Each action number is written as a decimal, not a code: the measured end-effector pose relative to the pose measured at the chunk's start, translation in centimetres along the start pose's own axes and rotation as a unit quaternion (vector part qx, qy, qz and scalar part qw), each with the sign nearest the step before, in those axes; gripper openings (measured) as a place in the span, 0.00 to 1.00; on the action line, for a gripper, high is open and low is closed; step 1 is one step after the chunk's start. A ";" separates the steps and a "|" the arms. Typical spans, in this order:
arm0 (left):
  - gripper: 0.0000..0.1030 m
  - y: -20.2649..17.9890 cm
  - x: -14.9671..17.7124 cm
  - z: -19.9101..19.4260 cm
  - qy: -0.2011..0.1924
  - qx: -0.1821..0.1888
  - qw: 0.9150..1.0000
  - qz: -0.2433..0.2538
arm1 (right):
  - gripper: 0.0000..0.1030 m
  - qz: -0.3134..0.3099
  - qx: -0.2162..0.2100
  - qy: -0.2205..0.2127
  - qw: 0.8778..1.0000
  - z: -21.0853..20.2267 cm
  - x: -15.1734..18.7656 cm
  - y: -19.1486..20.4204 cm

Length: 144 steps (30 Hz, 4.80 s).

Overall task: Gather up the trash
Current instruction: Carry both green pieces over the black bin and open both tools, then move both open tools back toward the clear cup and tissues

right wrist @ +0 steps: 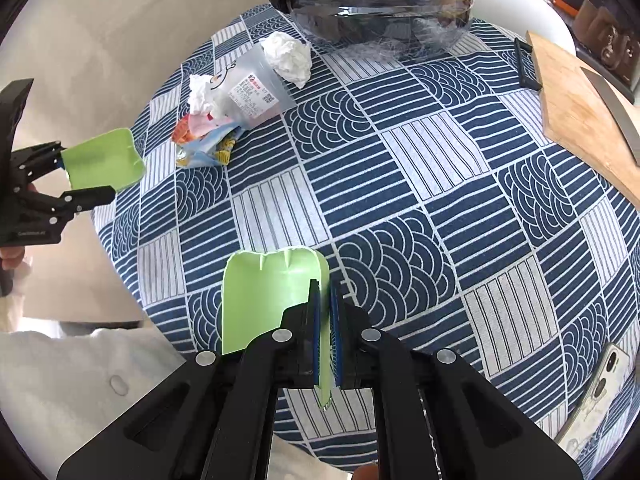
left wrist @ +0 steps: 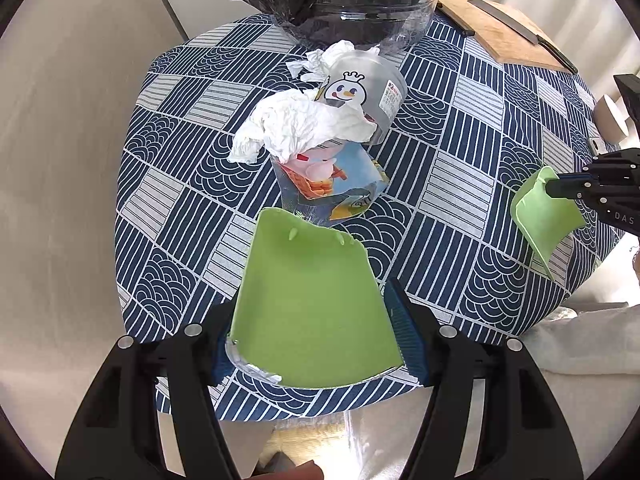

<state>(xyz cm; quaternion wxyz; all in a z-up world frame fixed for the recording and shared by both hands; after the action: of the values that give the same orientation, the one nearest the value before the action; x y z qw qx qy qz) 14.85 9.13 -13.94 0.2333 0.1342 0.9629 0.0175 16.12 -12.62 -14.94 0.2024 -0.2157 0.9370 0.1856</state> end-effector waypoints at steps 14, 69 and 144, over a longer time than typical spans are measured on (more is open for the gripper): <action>0.64 1.6 -0.8 -3.8 -0.049 0.001 0.998 -0.032 | 0.04 0.051 -0.006 -0.024 0.998 -4.0 -1.0 -3.2; 0.64 3.3 -29.0 -2.1 -0.237 0.159 0.954 0.092 | 0.05 0.032 0.106 -0.257 0.960 -14.1 -26.9 -6.1; 0.94 7.7 -7.7 -2.5 -0.117 -0.015 0.992 -0.053 | 0.90 -0.031 0.081 -0.152 0.985 -5.5 -15.8 2.0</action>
<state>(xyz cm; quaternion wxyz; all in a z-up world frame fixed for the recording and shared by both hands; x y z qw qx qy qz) 22.19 14.55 -7.55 0.3466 0.0803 0.9346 0.0040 26.56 -8.11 -2.43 0.3653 -0.1972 0.8999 0.1336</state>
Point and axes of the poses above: each gripper's, at about its wrist camera, not at the fingertips, and z roughly the way its jaws point, y to its left, x to its underside, the point moved 6 cm from there along z, roughly the way its jaws point, and after that the axes turned 11 degrees about -y, right-handed, at the moved point
